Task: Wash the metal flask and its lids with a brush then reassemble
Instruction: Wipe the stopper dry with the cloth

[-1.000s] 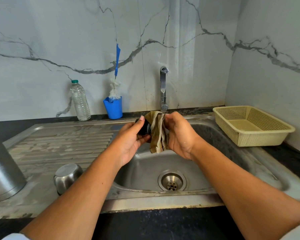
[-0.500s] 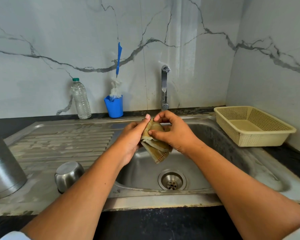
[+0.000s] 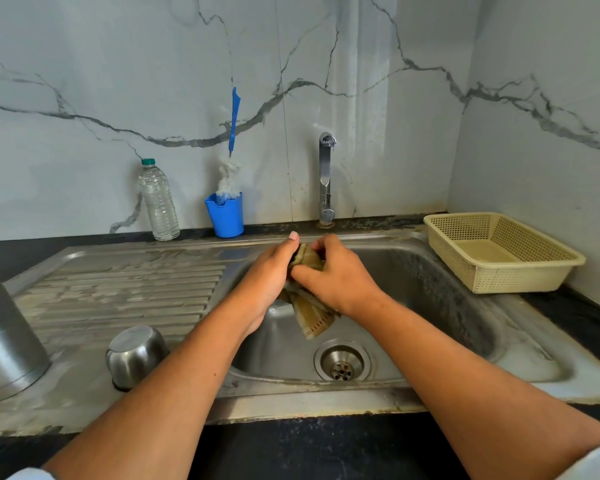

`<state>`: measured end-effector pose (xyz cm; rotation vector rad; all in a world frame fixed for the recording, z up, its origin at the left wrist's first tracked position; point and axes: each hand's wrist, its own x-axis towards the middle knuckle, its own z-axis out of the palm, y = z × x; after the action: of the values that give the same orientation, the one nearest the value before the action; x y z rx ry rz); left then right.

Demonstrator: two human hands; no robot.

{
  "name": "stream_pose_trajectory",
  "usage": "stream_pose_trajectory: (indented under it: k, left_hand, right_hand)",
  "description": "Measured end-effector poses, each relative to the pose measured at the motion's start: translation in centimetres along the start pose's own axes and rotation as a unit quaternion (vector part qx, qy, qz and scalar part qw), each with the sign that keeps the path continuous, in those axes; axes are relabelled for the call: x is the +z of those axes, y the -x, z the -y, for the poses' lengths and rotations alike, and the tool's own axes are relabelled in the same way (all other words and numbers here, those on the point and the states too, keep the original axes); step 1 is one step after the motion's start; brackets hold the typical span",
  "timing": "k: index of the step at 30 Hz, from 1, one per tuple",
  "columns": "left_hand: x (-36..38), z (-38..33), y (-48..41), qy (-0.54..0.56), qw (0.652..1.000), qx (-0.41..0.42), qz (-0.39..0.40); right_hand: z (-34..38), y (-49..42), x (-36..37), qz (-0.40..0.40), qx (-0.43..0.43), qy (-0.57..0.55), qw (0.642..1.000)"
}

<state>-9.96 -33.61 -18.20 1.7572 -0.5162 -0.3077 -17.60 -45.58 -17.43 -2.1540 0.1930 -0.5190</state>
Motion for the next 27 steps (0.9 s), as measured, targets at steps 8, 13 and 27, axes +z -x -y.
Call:
stream_pose_trajectory:
  k: [8,13,27]
  left_hand:
    - [0.0,0.5,-0.4,0.035,0.999,-0.001,0.008]
    - [-0.2,0.6,-0.4,0.040,0.999,0.008,0.033]
    - [-1.4,0.0,0.1,0.008,0.998,0.016,0.068]
  right_hand:
    - [0.4,0.5,-0.8,0.074,-0.043,0.054,0.995]
    - [0.4,0.7,-0.8,0.077,-0.016,-0.006,0.997]
    - [-0.8,-0.2,-1.2,0.114,0.047,-0.207,0.970]
